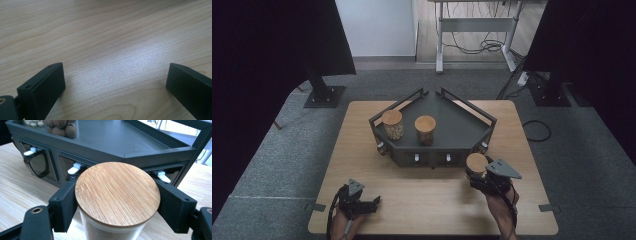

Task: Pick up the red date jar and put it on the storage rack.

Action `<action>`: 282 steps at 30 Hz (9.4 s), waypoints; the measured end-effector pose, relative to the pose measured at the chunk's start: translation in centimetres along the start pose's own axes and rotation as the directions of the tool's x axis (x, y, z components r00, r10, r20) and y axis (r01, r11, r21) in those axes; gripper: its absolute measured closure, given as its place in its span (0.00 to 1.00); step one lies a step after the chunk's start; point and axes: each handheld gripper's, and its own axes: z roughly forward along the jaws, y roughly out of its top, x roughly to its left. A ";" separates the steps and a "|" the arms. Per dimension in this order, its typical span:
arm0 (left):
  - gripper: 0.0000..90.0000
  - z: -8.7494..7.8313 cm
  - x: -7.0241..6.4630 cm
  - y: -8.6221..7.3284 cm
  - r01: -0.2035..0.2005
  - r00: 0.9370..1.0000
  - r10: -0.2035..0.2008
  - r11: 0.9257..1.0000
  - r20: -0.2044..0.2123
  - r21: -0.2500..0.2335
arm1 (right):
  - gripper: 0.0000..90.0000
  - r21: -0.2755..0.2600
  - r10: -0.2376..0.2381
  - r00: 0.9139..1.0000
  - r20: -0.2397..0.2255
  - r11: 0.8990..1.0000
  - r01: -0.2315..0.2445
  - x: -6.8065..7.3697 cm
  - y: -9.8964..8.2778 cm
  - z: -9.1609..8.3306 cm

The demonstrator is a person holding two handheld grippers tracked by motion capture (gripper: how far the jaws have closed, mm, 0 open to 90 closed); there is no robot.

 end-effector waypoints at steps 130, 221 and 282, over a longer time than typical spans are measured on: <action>0.02 -0.1 0.2 -0.1 -0.020 1.000 0.020 1.000 0.023 -0.001 | 0.25 -0.047 0.006 0.999 -0.038 0.999 -0.008 -1.2 9.4 1.0; 0.02 -0.1 0.3 -0.1 -0.026 0.999 0.026 1.000 0.030 0.000 | 0.25 0.018 -0.008 1.000 0.025 1.000 0.008 -1.3 10.8 9.5; 0.02 -0.1 0.4 -0.1 -0.030 0.999 0.030 1.000 0.032 -0.001 | 0.06 -0.026 -0.024 1.000 -0.005 0.999 0.023 -2.5 9.2 5.0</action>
